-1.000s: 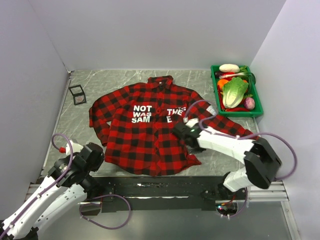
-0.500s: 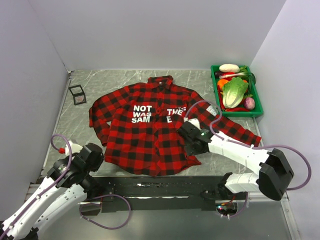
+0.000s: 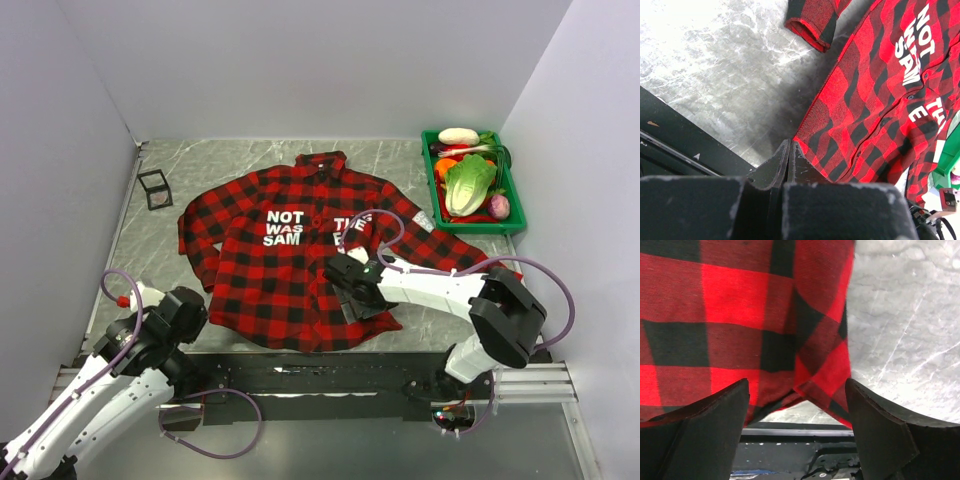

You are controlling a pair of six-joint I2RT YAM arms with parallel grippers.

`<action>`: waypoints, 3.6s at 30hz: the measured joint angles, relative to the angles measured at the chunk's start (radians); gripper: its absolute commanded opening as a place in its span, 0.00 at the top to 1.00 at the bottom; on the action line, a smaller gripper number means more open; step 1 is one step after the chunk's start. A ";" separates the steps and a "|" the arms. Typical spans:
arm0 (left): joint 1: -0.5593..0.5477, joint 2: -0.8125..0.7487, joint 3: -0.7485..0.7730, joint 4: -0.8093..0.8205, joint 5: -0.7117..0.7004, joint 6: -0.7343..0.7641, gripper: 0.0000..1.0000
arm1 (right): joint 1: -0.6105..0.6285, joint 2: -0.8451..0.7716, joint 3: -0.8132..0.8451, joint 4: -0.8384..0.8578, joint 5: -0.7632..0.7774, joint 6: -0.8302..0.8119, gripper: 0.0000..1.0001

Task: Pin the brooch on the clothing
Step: Flatten out the clothes at the center of the board.

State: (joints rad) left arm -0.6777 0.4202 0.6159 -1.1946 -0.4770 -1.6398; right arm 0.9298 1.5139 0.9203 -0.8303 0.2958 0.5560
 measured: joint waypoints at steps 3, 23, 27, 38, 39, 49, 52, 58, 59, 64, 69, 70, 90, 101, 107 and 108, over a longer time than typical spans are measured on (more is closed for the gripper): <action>0.000 0.000 0.000 0.000 0.000 0.000 0.99 | 0.010 0.006 0.010 0.006 0.008 0.001 0.22; 0.000 -0.006 0.000 -0.001 -0.003 -0.005 0.99 | -0.107 0.052 0.005 -0.028 0.125 0.070 0.76; 0.000 -0.006 0.000 -0.001 -0.006 -0.005 0.99 | -0.215 -0.069 -0.023 0.010 0.052 0.018 0.76; 0.000 0.000 0.021 -0.027 -0.011 0.014 0.33 | -0.390 -0.123 -0.107 0.024 -0.056 -0.038 0.32; 0.000 0.003 0.031 -0.029 -0.010 0.027 0.13 | -0.390 -0.123 -0.107 0.019 -0.056 -0.037 0.28; 0.000 0.200 0.211 -0.002 -0.026 0.226 0.04 | -0.274 -0.241 0.009 -0.071 0.018 -0.041 0.28; 0.000 0.284 0.243 0.106 -0.039 0.349 0.04 | -0.185 -0.260 0.063 -0.037 0.006 -0.037 0.30; 0.000 0.480 0.225 0.508 0.089 0.560 0.03 | -0.151 -0.214 0.026 0.125 -0.166 -0.006 0.32; 0.000 0.525 0.214 0.584 0.129 0.581 0.04 | -0.148 -0.196 0.012 0.151 -0.191 0.001 0.32; 0.000 0.758 0.131 0.889 0.299 0.639 0.04 | -0.140 -0.122 -0.078 0.245 -0.291 0.024 0.32; -0.004 0.876 0.066 1.020 0.386 0.669 0.04 | -0.137 -0.097 -0.154 0.274 -0.344 0.039 0.33; -0.005 0.887 0.057 1.033 0.395 0.674 0.04 | -0.136 -0.094 -0.164 0.277 -0.351 0.042 0.33; -0.024 1.302 0.571 1.094 0.490 0.864 0.03 | -0.642 -0.188 0.027 0.192 -0.263 -0.066 0.37; -0.236 1.396 0.541 1.187 0.632 0.970 0.06 | -1.069 -0.027 0.009 0.254 -0.258 -0.132 0.39; -0.336 1.394 0.462 1.221 0.652 1.046 0.10 | -1.139 0.061 0.009 0.267 -0.253 -0.146 0.39; -0.349 1.394 0.456 1.225 0.659 1.056 0.10 | -1.149 0.068 0.009 0.270 -0.251 -0.147 0.40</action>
State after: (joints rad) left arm -1.0271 1.8145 1.0721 0.0303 0.1822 -0.5835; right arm -0.2188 1.5818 0.9291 -0.5598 0.0444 0.4091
